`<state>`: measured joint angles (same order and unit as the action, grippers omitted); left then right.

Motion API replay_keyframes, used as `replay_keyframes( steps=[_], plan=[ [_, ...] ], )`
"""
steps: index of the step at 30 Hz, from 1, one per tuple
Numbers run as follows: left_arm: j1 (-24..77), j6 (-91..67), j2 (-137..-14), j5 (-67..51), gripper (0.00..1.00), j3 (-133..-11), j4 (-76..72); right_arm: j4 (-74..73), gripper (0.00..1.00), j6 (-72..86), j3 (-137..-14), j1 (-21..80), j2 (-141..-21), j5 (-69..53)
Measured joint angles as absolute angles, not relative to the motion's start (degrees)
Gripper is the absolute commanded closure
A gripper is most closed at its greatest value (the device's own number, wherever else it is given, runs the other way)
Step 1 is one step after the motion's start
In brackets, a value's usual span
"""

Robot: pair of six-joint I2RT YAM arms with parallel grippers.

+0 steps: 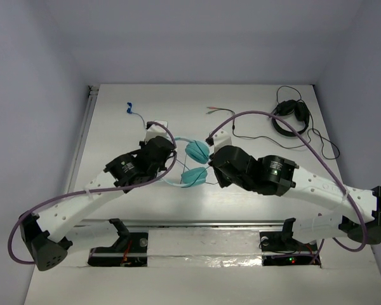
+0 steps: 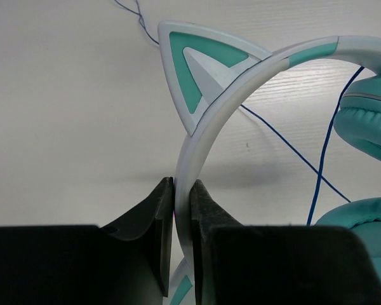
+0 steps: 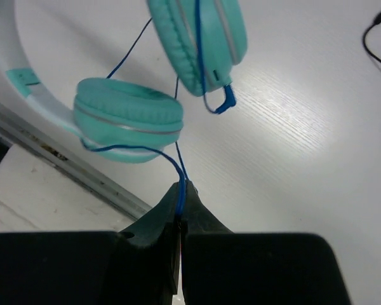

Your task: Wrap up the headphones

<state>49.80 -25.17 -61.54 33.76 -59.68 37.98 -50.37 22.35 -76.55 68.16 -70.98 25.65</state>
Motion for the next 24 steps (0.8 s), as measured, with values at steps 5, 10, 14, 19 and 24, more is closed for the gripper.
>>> replay_keyframes(
  steps=[5,10,14,19,24],
  plan=[
    [49.9,-21.8,-60.7,27.8,1.0,-59.7,38.1,-50.9,1.0,22.5,-76.6,67.8,-71.0,31.4],
    [49.9,-18.4,-60.7,21.0,1.0,-59.7,38.1,-46.5,1.0,20.5,-76.6,66.9,-70.9,34.6],
    [49.9,-16.7,-60.1,15.1,1.0,-59.7,36.8,-40.9,1.0,17.8,-76.2,65.6,-70.9,35.8],
    [49.9,-15.4,-58.8,9.9,1.0,-59.7,34.4,-35.2,1.0,15.2,-74.6,62.8,-71.0,36.1],
    [49.8,-13.8,-58.2,6.0,1.0,-59.7,32.7,-29.3,0.96,13.6,-69.0,60.3,-71.0,35.0]
  ],
)
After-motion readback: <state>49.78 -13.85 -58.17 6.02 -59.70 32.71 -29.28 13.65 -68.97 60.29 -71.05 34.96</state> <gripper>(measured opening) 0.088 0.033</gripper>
